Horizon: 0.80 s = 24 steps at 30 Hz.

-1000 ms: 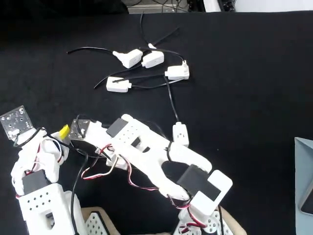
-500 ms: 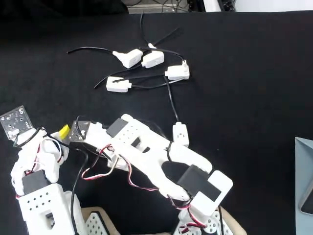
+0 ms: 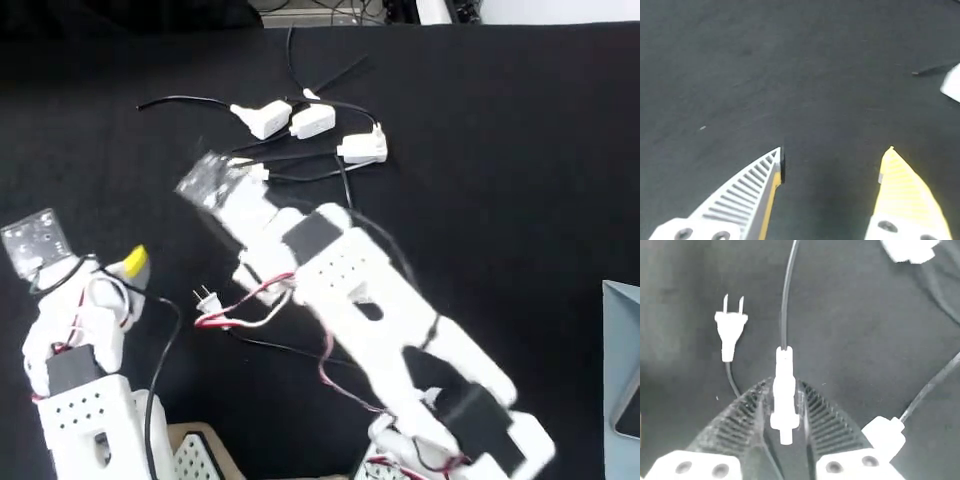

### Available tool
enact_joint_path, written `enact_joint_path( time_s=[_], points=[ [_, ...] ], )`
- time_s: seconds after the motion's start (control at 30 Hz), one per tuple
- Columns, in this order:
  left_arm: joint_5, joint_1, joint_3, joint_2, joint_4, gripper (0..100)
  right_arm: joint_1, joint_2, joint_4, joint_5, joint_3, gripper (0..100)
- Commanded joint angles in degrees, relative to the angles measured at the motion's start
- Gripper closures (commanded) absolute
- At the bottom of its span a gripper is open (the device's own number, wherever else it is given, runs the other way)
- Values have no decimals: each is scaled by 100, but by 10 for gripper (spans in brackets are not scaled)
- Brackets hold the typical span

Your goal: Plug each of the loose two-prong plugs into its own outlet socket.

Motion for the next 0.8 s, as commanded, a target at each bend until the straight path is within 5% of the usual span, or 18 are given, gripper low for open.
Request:
enact_joint_path(
  time_s=[0.0,0.37,0.77],
  points=[
    [-18,743,-514,-9,-97,691,97,-769,-44,-536,-224,987],
    [9,1798,-1578,-62,316,691,-782,-3538,-1495,-756,1965,987],
    [18,3275,-2440,-70,1538,691,-756,-3679,-1714,-756,2510,987]
  ],
)
